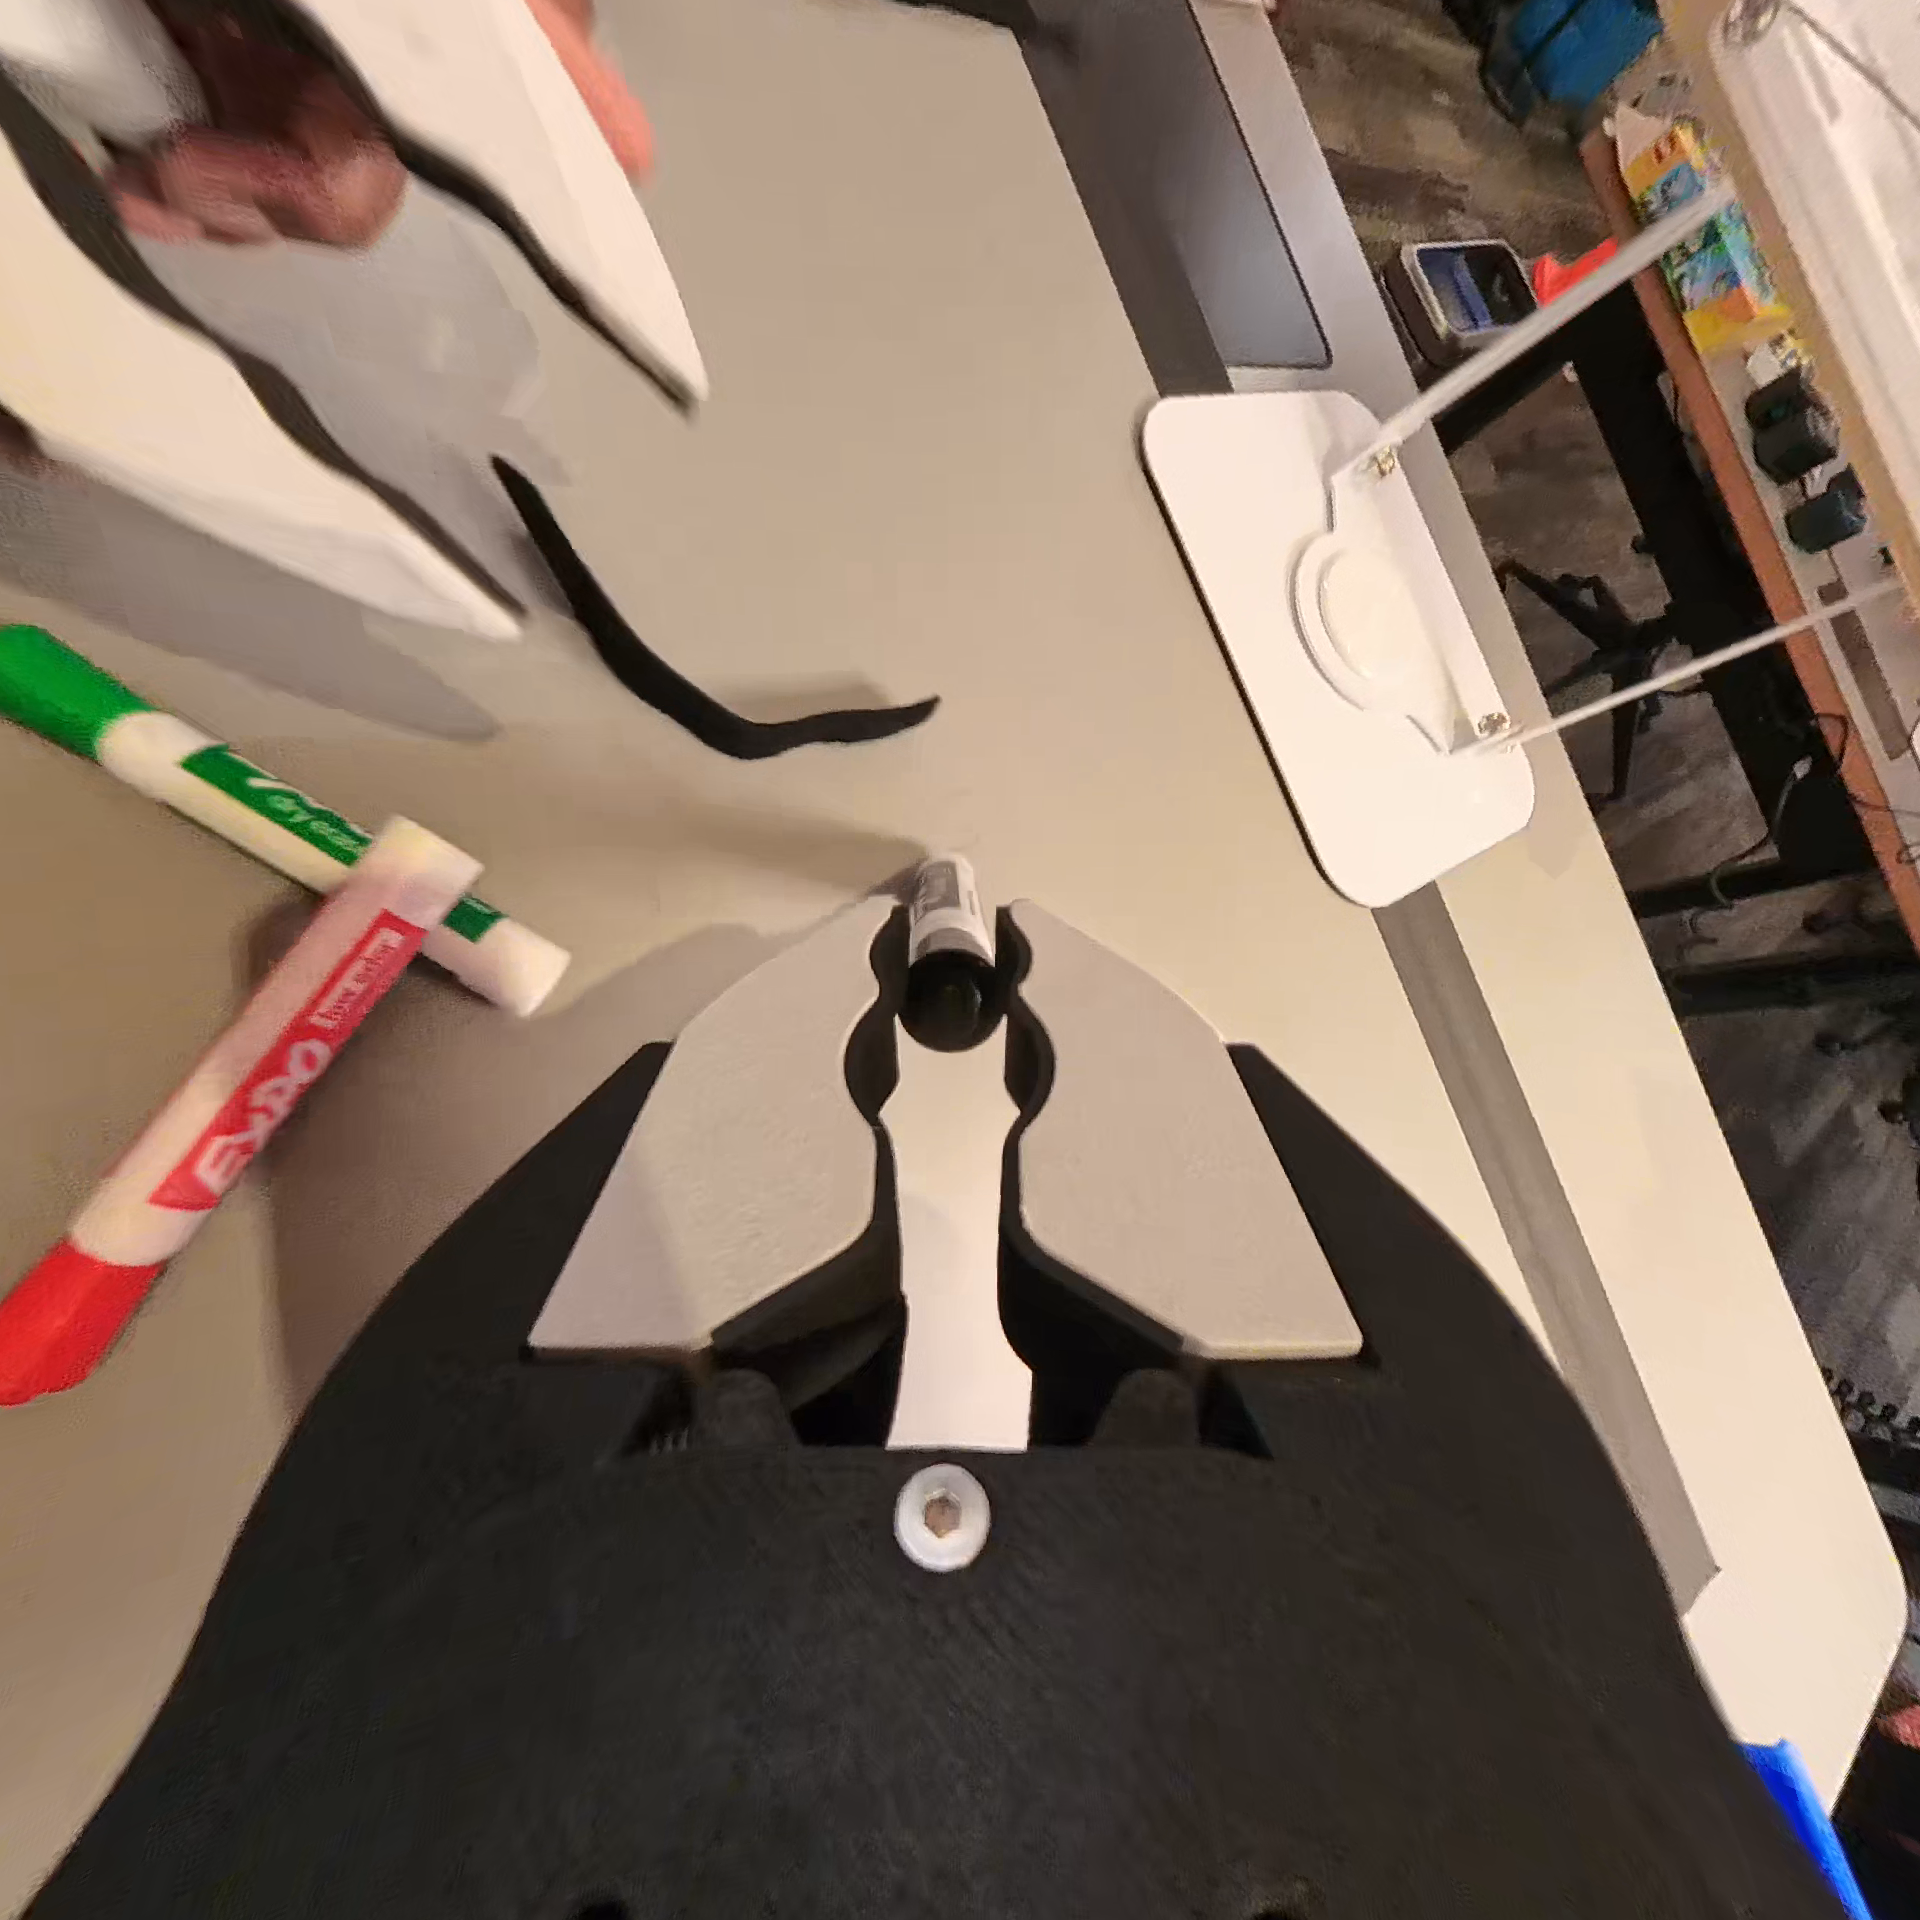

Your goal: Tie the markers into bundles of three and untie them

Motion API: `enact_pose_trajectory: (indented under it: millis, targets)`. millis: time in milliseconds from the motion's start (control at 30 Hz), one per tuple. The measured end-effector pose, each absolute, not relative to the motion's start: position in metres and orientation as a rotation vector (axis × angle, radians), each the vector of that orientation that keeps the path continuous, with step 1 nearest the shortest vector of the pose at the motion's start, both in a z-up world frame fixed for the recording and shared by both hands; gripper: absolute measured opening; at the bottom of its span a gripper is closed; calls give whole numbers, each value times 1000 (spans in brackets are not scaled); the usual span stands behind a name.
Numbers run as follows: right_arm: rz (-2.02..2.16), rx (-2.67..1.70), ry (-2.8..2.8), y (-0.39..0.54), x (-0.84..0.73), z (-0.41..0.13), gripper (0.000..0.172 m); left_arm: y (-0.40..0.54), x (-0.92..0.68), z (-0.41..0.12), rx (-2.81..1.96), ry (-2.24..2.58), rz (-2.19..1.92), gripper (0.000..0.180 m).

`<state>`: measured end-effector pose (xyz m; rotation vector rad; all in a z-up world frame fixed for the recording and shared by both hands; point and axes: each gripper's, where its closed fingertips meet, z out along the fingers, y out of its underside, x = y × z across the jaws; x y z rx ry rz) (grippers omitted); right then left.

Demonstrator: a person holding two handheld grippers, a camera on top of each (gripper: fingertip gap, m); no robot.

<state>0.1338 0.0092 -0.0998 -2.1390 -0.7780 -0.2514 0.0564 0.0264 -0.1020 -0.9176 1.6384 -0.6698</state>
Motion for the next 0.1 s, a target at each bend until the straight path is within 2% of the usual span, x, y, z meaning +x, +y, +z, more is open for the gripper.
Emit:
enact_pose_trajectory:
  millis: [100]
  targets:
    - [-230,-2123,-800,8,122,-96,14,20,70,-111,-886,1700,-599,43]
